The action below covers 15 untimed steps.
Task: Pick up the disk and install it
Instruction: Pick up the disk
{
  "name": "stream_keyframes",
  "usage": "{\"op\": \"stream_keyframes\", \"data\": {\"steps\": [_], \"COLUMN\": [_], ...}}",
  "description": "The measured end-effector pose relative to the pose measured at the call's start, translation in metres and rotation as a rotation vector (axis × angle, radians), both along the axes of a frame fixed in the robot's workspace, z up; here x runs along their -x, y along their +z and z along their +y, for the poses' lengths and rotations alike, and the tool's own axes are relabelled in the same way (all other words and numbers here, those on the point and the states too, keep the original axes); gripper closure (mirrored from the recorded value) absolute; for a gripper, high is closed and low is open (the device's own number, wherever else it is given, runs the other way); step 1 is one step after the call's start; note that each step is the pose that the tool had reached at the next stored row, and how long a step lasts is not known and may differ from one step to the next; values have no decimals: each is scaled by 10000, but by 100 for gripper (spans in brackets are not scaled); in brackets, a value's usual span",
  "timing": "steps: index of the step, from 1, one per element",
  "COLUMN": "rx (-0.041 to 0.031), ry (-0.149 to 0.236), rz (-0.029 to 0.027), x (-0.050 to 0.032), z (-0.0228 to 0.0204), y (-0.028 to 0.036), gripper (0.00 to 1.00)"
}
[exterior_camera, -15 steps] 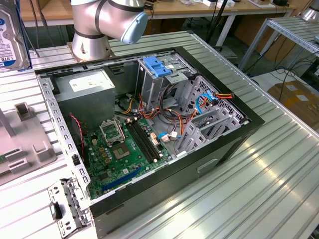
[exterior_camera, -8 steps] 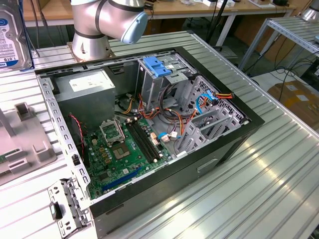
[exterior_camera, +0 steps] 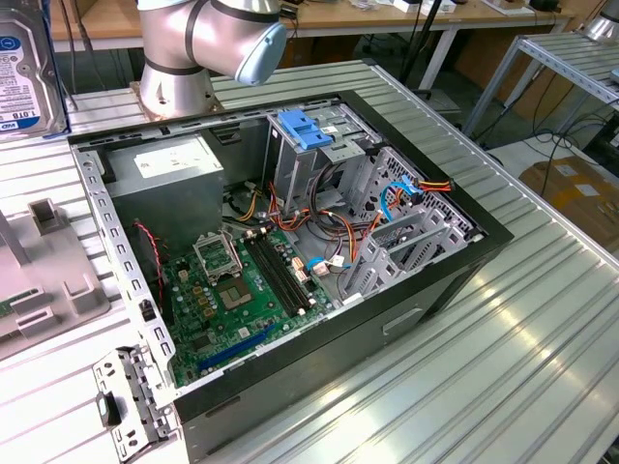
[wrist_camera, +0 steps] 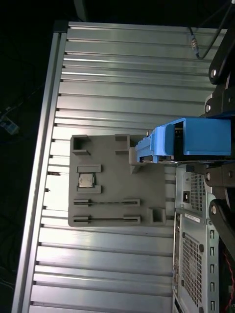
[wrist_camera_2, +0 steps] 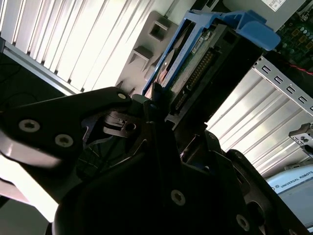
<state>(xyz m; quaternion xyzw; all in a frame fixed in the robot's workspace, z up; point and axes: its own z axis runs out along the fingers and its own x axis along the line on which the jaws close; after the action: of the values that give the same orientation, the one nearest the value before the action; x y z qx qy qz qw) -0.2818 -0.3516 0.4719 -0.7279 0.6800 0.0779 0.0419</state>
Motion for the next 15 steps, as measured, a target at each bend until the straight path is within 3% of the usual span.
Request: {"op": "stream_keyframes", "data": {"steps": [15], "rx": [0], "ry": [0], "rz": [0], "x": [-80], "z": [-13], "y": [0], "gripper": [64]}}
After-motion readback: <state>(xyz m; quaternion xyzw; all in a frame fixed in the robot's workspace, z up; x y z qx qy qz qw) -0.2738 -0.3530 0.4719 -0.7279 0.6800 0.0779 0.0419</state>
